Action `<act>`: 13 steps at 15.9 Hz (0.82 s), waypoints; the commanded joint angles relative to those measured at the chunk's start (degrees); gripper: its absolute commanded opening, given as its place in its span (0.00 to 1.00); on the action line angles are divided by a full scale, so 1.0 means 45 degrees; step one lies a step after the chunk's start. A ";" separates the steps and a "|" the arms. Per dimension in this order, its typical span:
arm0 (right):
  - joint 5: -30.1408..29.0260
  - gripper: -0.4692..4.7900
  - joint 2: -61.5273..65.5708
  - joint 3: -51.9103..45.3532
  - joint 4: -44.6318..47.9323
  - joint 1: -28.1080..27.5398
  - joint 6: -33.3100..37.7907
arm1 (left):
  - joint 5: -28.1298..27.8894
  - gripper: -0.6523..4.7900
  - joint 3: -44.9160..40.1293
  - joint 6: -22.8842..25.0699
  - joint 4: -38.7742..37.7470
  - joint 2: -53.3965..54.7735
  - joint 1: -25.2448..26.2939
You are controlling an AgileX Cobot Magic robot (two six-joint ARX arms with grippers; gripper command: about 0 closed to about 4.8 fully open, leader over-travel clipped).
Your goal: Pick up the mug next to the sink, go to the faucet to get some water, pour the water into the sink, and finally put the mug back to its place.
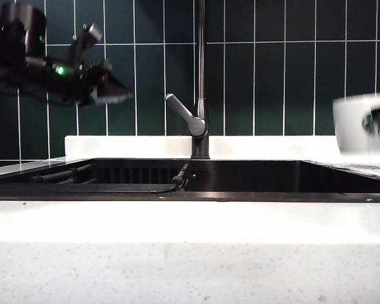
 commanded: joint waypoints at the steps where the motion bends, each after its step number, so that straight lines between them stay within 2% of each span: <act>1: -0.0942 0.09 -0.0782 0.0753 0.0549 0.0641 0.0685 | 0.0743 0.47 0.1428 -0.0029 -0.0991 0.0476 -0.0044; 6: -0.1705 0.09 -0.0899 0.3274 -0.2385 0.2992 0.0816 | 0.2263 0.47 0.3390 -0.0034 -0.1229 0.1851 -0.0155; 9: -0.1695 0.09 -0.0661 0.5270 -0.4566 0.4585 0.0811 | 0.2769 0.47 0.4643 -0.0044 -0.1214 0.3079 -0.0287; 13: -0.1690 0.09 0.0219 0.6917 -0.5751 0.5591 0.0831 | 0.3016 0.47 0.5974 0.0005 -0.1209 0.4051 -0.0787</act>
